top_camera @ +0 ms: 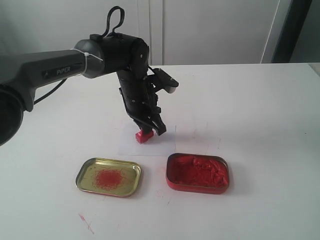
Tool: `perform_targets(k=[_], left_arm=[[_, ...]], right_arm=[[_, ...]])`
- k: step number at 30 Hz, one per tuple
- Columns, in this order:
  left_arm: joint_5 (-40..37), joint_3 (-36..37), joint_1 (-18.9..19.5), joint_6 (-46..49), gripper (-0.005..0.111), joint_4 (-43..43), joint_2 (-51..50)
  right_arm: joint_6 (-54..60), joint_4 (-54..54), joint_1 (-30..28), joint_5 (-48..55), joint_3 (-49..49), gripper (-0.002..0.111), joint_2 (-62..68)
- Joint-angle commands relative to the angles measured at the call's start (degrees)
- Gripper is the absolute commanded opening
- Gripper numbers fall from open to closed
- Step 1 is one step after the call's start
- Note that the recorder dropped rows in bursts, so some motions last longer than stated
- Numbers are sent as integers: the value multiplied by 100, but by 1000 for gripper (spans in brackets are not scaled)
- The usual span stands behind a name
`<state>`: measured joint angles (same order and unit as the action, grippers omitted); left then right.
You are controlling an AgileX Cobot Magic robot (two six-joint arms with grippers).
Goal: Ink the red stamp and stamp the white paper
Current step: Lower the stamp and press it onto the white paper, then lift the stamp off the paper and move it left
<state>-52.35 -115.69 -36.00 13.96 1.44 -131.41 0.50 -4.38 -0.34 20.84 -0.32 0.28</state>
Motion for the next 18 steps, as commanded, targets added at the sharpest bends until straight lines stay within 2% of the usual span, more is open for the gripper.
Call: perform_targets(k=[1,18], left_arm=[[-122,31,-7,-13,0,24,181],[-125,31,-180,-244,0,413,465]], right_arm=[[-17,-5,-28,-78,32,0,-28],[-17,-5,-28,-78,32,0,-28]])
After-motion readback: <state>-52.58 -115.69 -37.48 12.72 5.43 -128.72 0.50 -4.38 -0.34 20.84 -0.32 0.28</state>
